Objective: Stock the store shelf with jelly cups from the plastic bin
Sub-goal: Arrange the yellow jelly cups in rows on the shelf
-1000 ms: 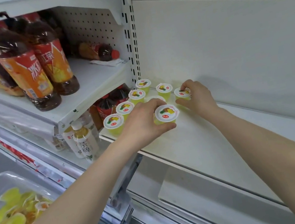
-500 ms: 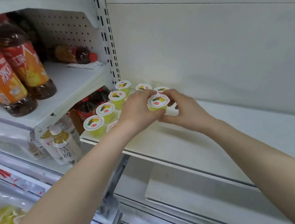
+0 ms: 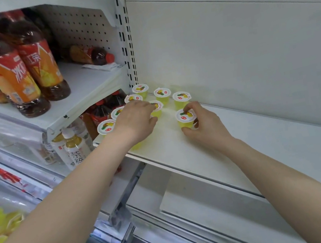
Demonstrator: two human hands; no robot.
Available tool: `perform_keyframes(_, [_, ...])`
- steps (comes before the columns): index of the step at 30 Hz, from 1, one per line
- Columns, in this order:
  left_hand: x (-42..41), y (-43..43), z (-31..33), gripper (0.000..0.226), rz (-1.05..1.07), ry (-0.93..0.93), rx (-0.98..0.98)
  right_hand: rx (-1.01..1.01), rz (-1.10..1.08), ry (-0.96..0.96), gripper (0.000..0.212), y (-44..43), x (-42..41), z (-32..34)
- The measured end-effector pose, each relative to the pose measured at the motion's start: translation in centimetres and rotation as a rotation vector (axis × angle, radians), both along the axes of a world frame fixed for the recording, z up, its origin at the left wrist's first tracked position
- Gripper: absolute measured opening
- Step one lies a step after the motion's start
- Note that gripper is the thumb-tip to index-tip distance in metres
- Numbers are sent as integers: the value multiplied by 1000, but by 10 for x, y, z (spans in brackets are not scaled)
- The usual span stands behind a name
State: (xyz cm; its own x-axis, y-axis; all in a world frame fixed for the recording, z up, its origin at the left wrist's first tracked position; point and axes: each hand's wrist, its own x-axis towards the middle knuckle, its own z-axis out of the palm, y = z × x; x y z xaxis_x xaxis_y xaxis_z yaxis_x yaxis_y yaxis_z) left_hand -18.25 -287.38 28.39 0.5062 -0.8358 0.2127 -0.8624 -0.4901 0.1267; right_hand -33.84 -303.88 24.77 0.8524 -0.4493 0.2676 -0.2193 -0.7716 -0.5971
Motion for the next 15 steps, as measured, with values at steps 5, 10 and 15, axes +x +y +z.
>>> perform_keyframes(5, [3, 0, -6, 38, -7, -23, -15, -17, -12, -32, 37, 2, 18, -6])
perform_keyframes(10, [3, 1, -9, 39, -2, 9, -27, -11, -29, -61, 39, 5, 32, -10])
perform_keyframes(15, [4, 4, -10, 39, -4, 27, -31, -17, -54, -70, 41, 10, 37, -13])
